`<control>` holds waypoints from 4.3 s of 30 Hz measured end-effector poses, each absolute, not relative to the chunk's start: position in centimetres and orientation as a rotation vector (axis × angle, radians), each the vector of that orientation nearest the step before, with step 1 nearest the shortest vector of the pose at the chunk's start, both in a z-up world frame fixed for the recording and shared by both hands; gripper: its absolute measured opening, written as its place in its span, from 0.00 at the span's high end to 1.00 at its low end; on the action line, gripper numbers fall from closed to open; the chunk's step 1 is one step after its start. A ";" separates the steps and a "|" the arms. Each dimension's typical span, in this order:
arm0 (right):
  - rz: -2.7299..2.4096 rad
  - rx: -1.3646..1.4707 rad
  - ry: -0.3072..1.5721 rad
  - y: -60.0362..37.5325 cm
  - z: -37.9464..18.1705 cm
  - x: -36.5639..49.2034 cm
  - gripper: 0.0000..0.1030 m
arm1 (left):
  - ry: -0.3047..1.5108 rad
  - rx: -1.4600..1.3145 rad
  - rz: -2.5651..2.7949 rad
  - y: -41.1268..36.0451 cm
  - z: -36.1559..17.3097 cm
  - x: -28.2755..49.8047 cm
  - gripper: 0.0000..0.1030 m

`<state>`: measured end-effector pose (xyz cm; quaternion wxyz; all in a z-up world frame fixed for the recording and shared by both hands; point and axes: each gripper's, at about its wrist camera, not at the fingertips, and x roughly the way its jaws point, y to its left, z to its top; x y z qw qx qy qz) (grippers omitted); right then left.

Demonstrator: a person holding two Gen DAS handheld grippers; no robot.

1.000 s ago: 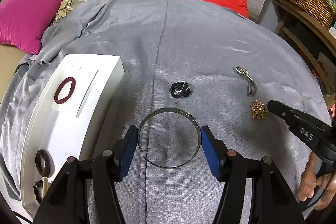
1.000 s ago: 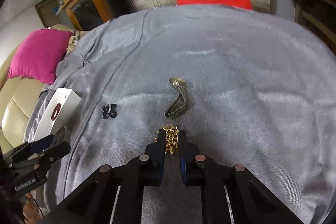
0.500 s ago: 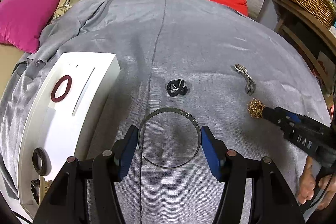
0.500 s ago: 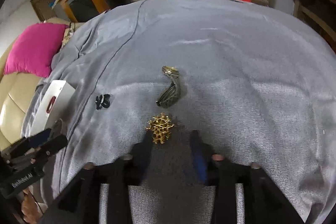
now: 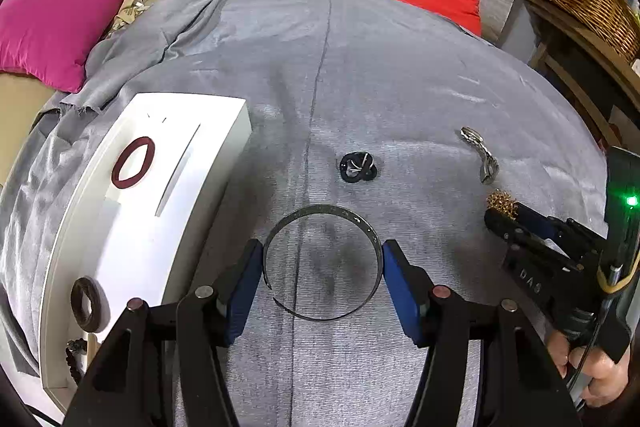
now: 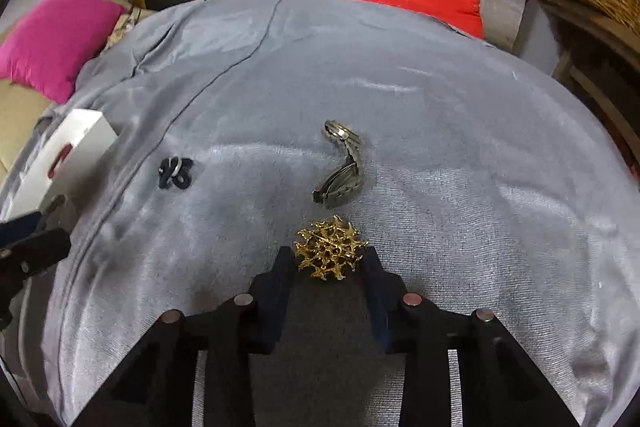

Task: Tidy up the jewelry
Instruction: 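Carry the bangle in the left tool while the right tool carries the brooch to the tray, then open both tools over the tray to release the bangle and the brooch, then grasp the black ring with the left tool while the right tool grasps the gold watch band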

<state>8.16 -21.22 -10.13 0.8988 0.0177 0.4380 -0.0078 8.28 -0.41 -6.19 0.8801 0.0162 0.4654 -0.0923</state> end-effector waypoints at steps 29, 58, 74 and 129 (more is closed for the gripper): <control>0.206 0.139 0.726 -13.8 -5.0 5.2 0.65 | 0.768 -0.040 -0.032 12.6 -1.3 3.8 0.40; 0.373 0.022 0.986 4.4 -5.1 17.9 0.65 | 0.872 -0.109 -0.026 18.6 -4.0 5.6 0.40; 0.339 0.050 1.184 5.0 -8.5 22.6 0.63 | 1.059 -0.142 0.019 17.4 -8.9 11.6 0.39; 0.100 0.705 0.846 -31.0 -7.1 5.9 0.47 | 0.880 0.125 -0.035 -2.4 -6.5 10.2 0.35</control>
